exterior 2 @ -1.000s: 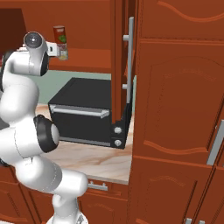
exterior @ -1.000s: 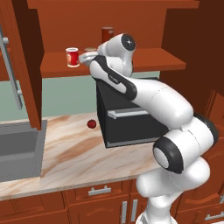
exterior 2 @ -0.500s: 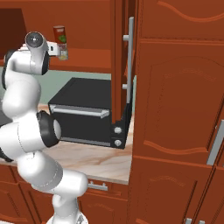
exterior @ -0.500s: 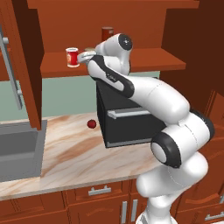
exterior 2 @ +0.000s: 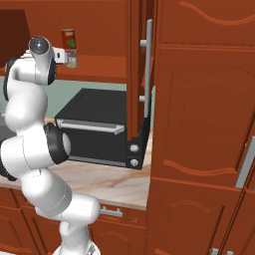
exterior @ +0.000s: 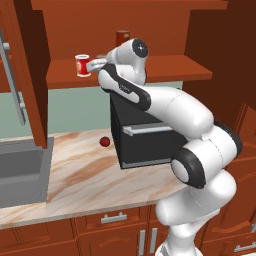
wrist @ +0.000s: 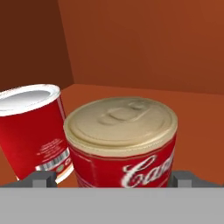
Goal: Stack two cans on top of the other two cans in the cabinet.
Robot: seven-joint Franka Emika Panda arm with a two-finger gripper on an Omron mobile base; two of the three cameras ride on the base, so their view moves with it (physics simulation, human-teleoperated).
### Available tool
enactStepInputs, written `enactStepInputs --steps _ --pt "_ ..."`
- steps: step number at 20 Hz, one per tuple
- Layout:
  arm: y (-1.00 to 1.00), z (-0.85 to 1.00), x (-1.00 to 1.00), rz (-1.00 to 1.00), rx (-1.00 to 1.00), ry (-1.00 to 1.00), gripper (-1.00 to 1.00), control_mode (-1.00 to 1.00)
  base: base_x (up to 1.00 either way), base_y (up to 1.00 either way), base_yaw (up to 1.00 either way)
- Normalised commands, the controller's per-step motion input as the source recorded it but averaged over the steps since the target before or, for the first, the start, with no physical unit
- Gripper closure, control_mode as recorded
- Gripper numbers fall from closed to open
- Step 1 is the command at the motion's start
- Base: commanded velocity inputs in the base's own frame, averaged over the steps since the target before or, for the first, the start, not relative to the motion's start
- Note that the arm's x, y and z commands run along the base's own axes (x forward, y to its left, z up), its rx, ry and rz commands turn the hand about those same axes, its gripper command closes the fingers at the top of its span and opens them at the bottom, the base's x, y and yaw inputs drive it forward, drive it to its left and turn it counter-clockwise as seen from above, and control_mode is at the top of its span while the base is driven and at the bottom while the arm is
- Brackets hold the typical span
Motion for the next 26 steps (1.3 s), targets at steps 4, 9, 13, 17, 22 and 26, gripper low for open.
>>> enactStepInputs --steps 4,9,13,17,22,26 --pt "0.01 -0.01 0.02 0.00 0.00 0.00 -1.00 -1.00 0.00 0.00 0.00" --pt "0.02 -0.02 0.00 0.00 0.00 0.00 1.00 -1.00 0.00 0.00 0.00" --pt "0.04 -0.04 -0.02 0.00 0.00 0.00 1.00 -1.00 0.00 0.00 0.00" --pt "0.00 -0.04 -0.01 0.00 0.00 0.00 1.00 -1.00 0.00 0.00 0.00" --pt "0.00 0.03 -0.17 0.00 0.00 -0.02 1.00 -1.00 0.00 0.00 0.00" --pt "0.00 0.15 -0.52 0.00 0.00 -0.08 1.00 -1.00 0.00 0.00 0.00"
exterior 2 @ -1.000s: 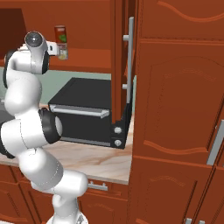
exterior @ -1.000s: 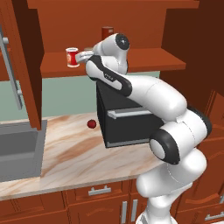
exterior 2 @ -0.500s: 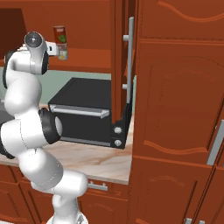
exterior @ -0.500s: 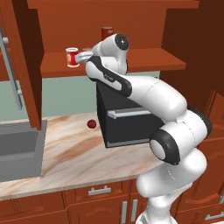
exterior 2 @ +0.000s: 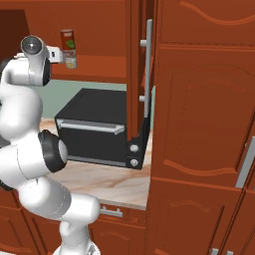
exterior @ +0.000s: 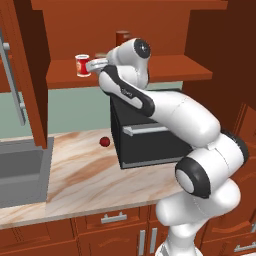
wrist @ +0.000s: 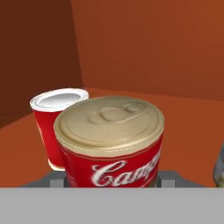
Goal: Stack two cans on top of the other two cans in the cabinet.
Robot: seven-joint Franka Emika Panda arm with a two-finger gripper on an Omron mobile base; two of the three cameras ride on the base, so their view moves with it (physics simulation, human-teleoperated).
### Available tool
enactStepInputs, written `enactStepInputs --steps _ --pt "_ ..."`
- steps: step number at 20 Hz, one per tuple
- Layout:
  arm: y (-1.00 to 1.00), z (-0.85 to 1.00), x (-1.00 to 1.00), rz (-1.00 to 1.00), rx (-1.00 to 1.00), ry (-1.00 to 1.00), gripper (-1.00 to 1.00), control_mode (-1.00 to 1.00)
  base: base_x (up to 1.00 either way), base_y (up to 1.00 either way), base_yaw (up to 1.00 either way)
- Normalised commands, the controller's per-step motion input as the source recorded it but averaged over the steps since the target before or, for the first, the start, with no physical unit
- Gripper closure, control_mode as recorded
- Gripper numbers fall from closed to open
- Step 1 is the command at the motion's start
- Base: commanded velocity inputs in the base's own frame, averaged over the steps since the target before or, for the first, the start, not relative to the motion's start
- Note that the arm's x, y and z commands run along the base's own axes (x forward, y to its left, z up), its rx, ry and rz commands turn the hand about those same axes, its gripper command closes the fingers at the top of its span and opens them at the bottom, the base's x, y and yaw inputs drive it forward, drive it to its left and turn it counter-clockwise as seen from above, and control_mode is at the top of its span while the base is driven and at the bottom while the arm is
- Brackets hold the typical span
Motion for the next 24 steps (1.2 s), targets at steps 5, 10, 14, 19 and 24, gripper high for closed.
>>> enactStepInputs --steps 5,10,14,19,24 --pt "-0.05 0.32 -0.40 -0.06 0.00 -0.05 1.00 -1.00 0.00 0.00 0.00" --pt "-0.04 0.42 -0.22 -0.08 0.00 0.00 1.00 -1.00 0.00 0.00 0.00" --pt "0.06 0.36 -0.14 -0.03 0.07 0.00 1.00 -1.00 0.00 0.00 0.00" --pt "0.07 0.28 -0.02 0.00 0.12 0.00 1.00 -1.00 0.00 0.00 0.00" --pt "0.09 0.22 0.00 0.00 0.04 0.00 1.00 -1.00 0.00 0.00 0.00"
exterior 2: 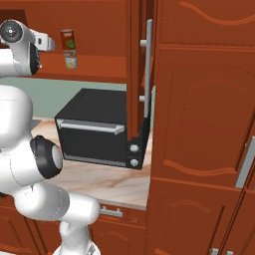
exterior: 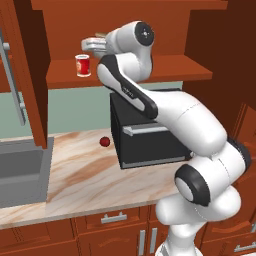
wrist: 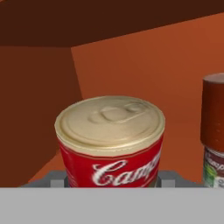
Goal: Stack two cans on top of the other two cans in the cabinet.
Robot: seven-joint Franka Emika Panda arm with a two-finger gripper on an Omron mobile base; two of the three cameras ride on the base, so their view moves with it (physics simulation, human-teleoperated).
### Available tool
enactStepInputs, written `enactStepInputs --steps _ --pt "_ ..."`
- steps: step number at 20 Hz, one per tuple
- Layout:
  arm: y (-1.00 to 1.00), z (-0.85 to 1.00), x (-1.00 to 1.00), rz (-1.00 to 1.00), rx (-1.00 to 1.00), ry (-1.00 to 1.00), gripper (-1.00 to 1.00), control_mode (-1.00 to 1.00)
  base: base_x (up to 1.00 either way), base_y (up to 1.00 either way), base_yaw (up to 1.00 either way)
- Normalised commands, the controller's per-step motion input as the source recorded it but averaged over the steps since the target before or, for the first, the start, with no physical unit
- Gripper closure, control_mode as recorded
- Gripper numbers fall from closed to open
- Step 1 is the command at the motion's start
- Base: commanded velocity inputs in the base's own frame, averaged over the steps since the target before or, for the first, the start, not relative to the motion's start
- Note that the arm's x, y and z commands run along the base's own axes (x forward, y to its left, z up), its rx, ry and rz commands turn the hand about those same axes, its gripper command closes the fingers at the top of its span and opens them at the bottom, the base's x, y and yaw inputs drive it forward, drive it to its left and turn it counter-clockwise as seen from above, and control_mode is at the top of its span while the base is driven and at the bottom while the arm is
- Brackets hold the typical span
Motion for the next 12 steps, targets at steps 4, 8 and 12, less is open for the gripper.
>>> enactStepInputs --steps 4,8,12 --pt "0.14 0.01 0.00 0.00 0.00 0.00 1.00 -1.00 0.00 0.00 0.00" --pt "0.23 0.00 0.02 0.00 0.00 0.00 1.00 -1.00 0.00 0.00 0.00" --pt "0.24 0.00 0.08 0.00 0.00 0.00 1.00 -1.00 0.00 0.00 0.00"
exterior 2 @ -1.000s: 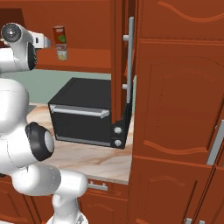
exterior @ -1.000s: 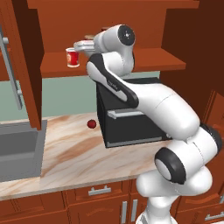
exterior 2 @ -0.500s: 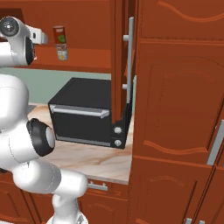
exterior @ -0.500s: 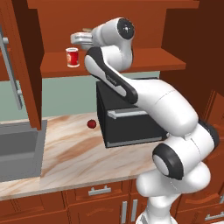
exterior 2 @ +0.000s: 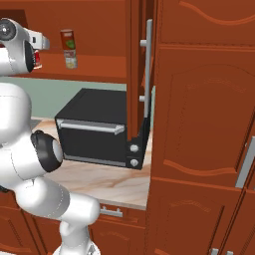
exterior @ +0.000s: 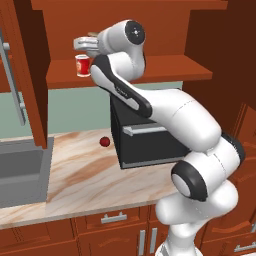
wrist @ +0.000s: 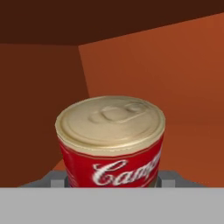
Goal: Stack two cans on top of the other two cans in the cabinet.
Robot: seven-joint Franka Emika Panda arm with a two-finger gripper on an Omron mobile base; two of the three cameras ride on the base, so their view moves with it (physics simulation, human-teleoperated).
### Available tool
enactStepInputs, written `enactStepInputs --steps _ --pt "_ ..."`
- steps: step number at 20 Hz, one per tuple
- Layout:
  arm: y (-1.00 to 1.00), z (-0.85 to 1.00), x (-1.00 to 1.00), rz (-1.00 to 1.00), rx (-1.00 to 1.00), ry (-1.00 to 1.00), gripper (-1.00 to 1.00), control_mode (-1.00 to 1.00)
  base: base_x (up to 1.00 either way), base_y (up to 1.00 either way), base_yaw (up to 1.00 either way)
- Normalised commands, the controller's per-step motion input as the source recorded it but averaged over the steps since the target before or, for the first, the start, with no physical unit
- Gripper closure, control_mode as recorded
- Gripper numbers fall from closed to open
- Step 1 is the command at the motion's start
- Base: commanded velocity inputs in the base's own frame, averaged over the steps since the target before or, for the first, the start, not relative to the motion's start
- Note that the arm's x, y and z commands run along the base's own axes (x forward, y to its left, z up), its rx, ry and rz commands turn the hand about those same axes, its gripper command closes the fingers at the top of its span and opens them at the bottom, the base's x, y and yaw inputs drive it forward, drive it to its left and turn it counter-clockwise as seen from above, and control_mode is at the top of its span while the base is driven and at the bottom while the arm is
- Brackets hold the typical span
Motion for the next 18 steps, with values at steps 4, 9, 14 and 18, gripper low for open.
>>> enactStepInputs --steps 4,9,14,18 --pt "0.18 -0.05 0.14 0.00 0.00 0.00 1.00 -1.00 0.00 0.00 0.00" --pt "0.06 -0.02 0.14 0.01 -0.01 0.00 1.00 -1.00 0.00 0.00 0.00" --pt "0.09 0.00 0.15 0.04 -0.03 0.00 1.00 -1.00 0.00 0.00 0.00" --pt "0.03 0.00 0.10 0.04 -0.04 0.00 1.00 -1.00 0.00 0.00 0.00"
